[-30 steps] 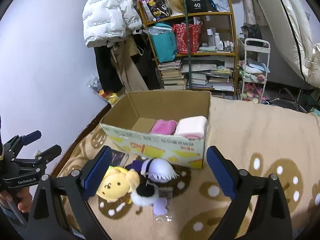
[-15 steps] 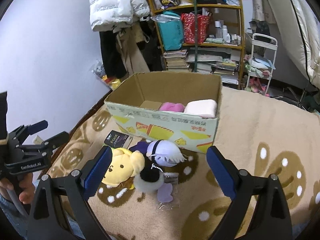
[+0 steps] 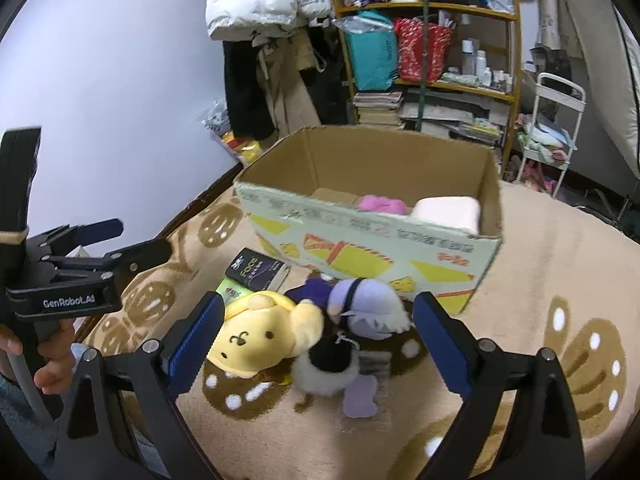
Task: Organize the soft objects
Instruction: 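Move the left tool to the green tissue pack while the right tool approaches the yellow bear plush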
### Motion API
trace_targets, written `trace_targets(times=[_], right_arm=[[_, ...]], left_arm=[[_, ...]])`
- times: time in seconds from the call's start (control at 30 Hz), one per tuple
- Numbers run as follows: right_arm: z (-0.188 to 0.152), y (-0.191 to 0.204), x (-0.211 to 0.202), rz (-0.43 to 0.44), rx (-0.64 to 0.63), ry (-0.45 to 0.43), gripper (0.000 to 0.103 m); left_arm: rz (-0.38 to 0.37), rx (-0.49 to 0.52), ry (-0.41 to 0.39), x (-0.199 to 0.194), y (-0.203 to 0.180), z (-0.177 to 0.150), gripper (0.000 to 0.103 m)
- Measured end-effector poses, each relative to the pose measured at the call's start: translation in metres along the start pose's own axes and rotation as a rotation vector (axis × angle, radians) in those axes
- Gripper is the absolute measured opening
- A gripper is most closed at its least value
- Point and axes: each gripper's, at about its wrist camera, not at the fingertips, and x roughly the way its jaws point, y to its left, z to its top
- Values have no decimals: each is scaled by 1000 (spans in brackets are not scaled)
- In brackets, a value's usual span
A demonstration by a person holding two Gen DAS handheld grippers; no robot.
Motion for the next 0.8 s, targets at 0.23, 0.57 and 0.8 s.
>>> trace_targets(times=[0.23,0.57,0.8], right_arm=[[-4,19,24,14,-61,57,99],[-16,31,53,38,-108,136,99],[-22,34,66,45,-111,171,99]], left_arm=[[-38,-39,90,25,8,-1,96],[-74,-31,159,49,7,-8,96],[-81,-22,238,68,12,-13,96]])
